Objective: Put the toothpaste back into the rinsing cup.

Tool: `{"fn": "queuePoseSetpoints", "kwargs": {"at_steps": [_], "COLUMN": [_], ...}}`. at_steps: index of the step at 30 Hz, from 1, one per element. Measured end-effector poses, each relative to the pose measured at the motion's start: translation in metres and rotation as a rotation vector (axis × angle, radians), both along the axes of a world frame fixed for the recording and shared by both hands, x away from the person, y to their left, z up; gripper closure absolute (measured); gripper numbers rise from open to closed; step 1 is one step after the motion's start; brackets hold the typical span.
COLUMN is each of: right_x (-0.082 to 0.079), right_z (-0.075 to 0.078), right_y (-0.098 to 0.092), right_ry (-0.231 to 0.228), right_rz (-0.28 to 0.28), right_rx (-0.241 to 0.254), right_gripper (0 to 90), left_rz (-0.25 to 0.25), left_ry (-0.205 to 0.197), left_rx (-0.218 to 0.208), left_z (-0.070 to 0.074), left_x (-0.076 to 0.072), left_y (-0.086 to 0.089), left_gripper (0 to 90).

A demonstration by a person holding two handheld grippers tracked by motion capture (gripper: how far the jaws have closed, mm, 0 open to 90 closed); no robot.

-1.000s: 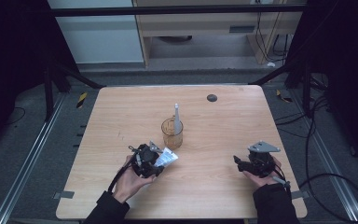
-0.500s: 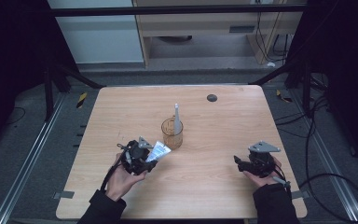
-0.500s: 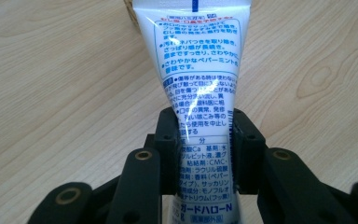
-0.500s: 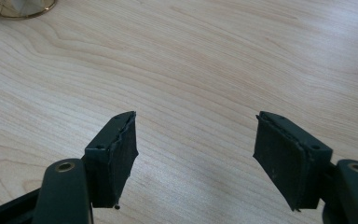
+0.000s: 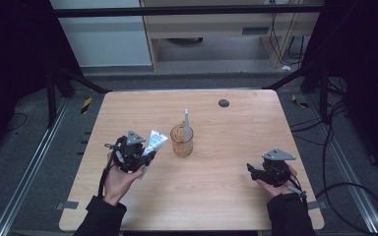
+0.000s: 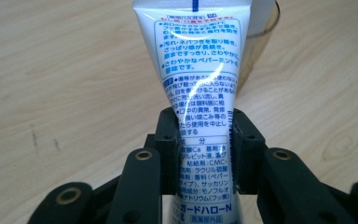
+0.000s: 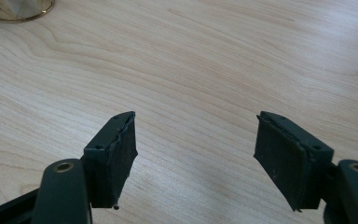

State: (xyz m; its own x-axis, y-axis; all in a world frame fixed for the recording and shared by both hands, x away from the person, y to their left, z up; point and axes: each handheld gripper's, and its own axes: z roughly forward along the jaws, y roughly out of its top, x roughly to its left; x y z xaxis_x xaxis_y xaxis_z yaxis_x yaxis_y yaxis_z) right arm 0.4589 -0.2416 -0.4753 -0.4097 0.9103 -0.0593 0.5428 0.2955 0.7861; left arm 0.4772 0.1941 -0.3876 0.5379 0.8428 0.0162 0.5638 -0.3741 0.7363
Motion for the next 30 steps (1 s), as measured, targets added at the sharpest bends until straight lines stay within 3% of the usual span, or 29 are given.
{"fn": "queuePoseSetpoints", "kwargs": {"at_steps": [5,8,12,16,20,30], "right_x": [0.001,0.000,0.001,0.001,0.000,0.001], "right_z": [-0.001,0.000,-0.001,-0.002,-0.001,-0.002], "right_y": [-0.001,-0.001,-0.001,-0.001,-0.001,-0.001], "right_ry": [0.000,0.001,0.002,0.000,0.000,-0.003], "right_rz": [-0.006,-0.008,-0.007,-0.005,-0.005,-0.002], "right_rx": [-0.003,0.003,0.005,0.004,0.007,0.003], "right_gripper": [29.2,29.1,29.1,29.1,29.1,29.1], "left_rz": [0.025,0.046,0.060,0.067,0.073,0.078], "left_ry": [-0.055,-0.097,-0.122,-0.141,-0.180,-0.270], "left_rx": [-0.031,-0.067,-0.120,-0.137,-0.179,-0.234], "left_z": [0.011,0.018,0.024,0.025,0.023,0.022], "left_x": [0.010,0.016,0.024,0.032,0.039,0.048], "left_y": [0.002,0.001,-0.002,-0.008,-0.015,-0.030], "left_gripper": [67.9,67.9,67.9,67.9,68.0,68.0]}}
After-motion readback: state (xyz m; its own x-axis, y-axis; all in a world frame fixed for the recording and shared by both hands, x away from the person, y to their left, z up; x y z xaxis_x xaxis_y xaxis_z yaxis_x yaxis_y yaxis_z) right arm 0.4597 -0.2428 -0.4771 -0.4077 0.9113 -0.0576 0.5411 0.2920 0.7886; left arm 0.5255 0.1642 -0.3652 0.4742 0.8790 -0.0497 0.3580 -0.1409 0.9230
